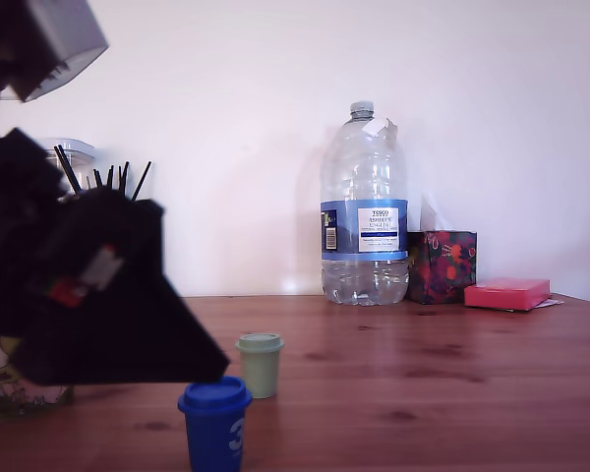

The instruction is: Pick up the coffee capsules from the table one by one and drop them inside the nearest coffee cup

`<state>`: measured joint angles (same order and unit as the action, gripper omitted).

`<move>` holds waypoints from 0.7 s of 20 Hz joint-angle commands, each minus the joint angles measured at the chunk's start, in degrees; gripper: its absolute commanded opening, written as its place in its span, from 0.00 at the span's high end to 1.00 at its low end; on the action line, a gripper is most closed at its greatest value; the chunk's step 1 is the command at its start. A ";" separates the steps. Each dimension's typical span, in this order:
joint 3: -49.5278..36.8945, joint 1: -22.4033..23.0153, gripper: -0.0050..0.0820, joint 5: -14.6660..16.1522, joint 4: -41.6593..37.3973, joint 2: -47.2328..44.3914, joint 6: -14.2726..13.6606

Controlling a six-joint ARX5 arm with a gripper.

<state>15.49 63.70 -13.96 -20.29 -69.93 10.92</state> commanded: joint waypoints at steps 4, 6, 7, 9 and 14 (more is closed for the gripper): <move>-1.22 -2.10 0.28 0.00 -6.95 -5.75 -0.48; -1.20 -2.62 0.28 1.22 -8.79 -7.39 -0.44; -1.20 -2.89 0.28 2.45 -9.20 -7.89 -0.44; -1.14 -3.13 0.28 3.19 -9.77 -8.44 -0.42; -1.11 -5.53 0.29 5.46 -8.76 -8.50 1.44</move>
<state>15.46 58.57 -8.84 -29.08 -77.80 11.81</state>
